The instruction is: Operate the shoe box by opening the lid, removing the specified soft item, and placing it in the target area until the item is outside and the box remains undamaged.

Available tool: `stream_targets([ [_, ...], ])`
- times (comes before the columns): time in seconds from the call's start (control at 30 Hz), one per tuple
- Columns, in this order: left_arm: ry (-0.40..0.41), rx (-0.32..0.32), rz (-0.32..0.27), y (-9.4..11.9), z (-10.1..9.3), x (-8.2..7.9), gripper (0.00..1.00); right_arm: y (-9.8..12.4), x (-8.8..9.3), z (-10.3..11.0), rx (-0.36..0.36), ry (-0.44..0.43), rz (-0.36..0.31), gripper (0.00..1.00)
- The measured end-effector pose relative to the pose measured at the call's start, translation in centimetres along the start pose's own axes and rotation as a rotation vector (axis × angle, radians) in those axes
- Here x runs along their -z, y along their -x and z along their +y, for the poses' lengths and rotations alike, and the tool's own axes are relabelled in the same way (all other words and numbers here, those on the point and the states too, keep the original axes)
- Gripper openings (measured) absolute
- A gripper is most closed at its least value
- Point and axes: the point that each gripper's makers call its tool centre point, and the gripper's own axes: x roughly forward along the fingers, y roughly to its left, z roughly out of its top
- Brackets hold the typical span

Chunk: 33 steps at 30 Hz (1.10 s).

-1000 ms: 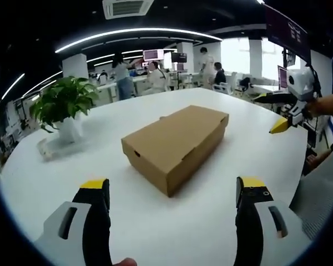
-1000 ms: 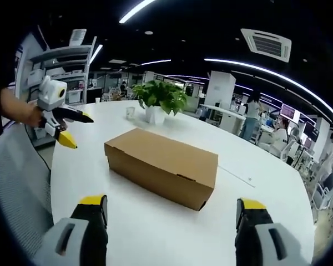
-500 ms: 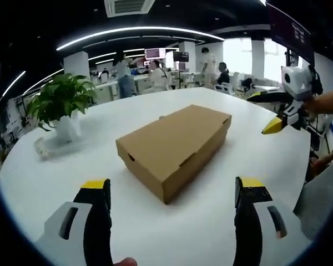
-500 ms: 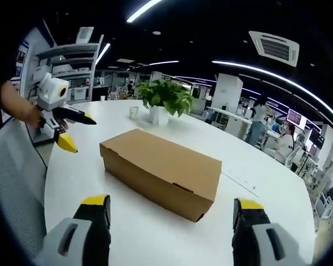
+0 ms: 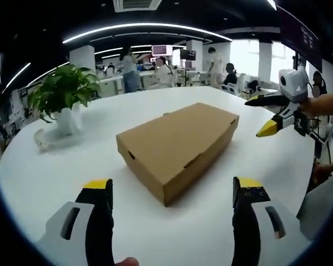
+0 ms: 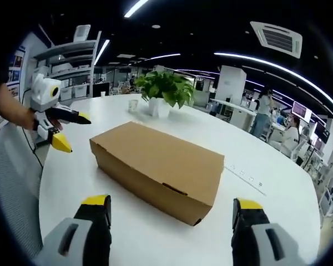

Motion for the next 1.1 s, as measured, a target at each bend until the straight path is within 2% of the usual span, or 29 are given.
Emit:
stream_targets([
  [0.37,-0.02,0.001,-0.002,-1.3,0.5,-0.6,0.86,-2.0,0.9,-0.5,-0.035,-0.011,0.039,0.88],
  [0.57,-0.011,0.002,0.018,-2.4,0.6,-0.3,0.84,-2.9,1.0,-0.5,-0.048,-0.001,0.054,0.87],
  [0.93,0.016,0.0,0.04,-4.8,0.5,0.1,0.8,-4.9,1.0,-0.9,-0.07,-0.034,0.068,0.86],
  [1.1,0.053,-0.006,0.064,-5.7,1.0,0.7,0.79,-5.7,1.2,-1.0,-0.069,-0.034,0.081,0.84],
])
